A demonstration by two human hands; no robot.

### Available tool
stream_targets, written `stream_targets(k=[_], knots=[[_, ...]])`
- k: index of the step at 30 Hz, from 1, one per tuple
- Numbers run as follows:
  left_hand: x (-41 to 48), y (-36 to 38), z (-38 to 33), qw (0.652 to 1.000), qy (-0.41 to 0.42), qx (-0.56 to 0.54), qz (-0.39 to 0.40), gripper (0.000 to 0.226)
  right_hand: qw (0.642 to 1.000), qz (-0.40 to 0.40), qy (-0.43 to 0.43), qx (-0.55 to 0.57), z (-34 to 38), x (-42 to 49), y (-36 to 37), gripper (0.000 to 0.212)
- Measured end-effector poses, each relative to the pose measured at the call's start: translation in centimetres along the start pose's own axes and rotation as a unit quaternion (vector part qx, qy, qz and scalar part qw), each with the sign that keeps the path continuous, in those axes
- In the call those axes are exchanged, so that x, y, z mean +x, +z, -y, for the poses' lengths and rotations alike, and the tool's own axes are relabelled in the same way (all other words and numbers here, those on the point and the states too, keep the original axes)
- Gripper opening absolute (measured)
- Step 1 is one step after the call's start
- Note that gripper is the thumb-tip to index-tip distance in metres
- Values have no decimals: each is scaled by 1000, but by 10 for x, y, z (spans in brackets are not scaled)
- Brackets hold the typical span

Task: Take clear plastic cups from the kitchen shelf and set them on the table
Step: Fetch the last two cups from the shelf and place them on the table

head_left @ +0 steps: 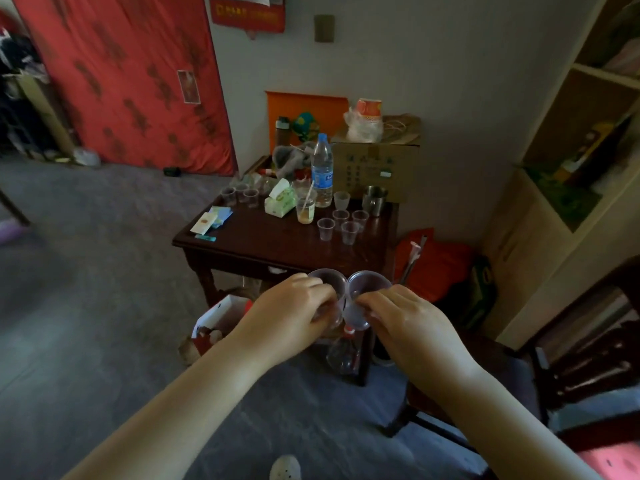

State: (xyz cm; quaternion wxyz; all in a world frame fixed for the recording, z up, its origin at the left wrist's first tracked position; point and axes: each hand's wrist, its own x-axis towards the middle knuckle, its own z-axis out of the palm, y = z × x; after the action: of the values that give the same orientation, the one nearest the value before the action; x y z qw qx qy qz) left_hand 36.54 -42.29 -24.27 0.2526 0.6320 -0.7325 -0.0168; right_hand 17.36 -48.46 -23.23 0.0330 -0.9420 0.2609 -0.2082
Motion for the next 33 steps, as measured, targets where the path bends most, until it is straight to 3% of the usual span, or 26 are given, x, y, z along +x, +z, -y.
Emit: stream_targets(k=[5,9,16,24,33], knots=[[50,21,61,1000,0,-26,-5,28,1000,5,8,-4,-33,61,37,33],[90,35,119,1000,-5,-23,-7,20,999,9,33,20,-52,118,69,21],[141,63,199,999,-13,-41,18,19,994,61,81,50,-83,189,124,21],[176,103,241,995,-29,-68,69,19,985,131,108,42,-128,219,167,35],[231,160,263,989,-56,-57,121,24,973,206,101,18,-213,241,210,33]])
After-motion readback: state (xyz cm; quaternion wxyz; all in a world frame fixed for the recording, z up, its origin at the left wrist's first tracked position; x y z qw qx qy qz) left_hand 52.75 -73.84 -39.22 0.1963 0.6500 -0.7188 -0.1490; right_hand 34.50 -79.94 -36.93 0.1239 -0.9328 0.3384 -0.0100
